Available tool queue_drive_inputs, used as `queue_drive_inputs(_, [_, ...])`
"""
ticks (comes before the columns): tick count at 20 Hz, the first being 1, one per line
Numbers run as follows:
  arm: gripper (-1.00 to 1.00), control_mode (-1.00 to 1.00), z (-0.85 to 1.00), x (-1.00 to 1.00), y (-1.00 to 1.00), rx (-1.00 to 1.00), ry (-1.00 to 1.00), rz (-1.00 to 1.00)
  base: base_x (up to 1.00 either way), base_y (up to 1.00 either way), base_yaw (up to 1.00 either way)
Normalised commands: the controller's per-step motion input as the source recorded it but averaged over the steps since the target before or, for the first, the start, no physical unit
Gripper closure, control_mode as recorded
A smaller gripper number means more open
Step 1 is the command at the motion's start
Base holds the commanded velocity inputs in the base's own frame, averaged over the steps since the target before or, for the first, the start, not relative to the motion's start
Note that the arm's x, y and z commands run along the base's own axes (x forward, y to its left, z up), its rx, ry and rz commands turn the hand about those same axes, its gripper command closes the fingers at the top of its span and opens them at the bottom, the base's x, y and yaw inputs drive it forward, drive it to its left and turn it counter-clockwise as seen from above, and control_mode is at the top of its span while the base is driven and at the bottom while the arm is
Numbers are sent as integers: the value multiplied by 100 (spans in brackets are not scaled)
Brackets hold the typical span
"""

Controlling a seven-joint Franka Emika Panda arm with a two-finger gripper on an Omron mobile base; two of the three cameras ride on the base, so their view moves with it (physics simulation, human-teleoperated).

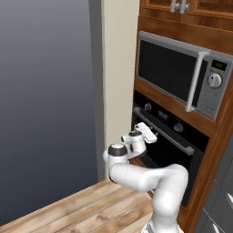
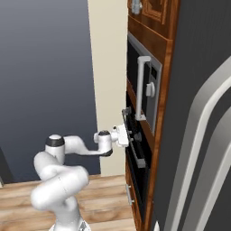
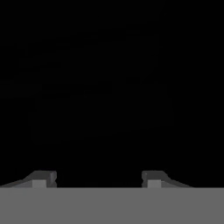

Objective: Place the fish on the rack of the oven, and slide the rack back inside. Close the oven door.

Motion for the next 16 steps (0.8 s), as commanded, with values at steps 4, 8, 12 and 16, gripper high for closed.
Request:
queue_drive_inputs(4, [-100,-100,-41,57,-100,-6,-2,-5,0,0,0])
queue_drive_inputs(8, [-100,-100,-67,47,-100,0,3,-3,0,0,0])
queue_drive_inputs(12, [-100,-100,-31,3,-72,-5,7,-11,0,0,0])
queue_drive_inputs(16, [-100,-100,-19,0,-43,-6,2,-6,0,0,0])
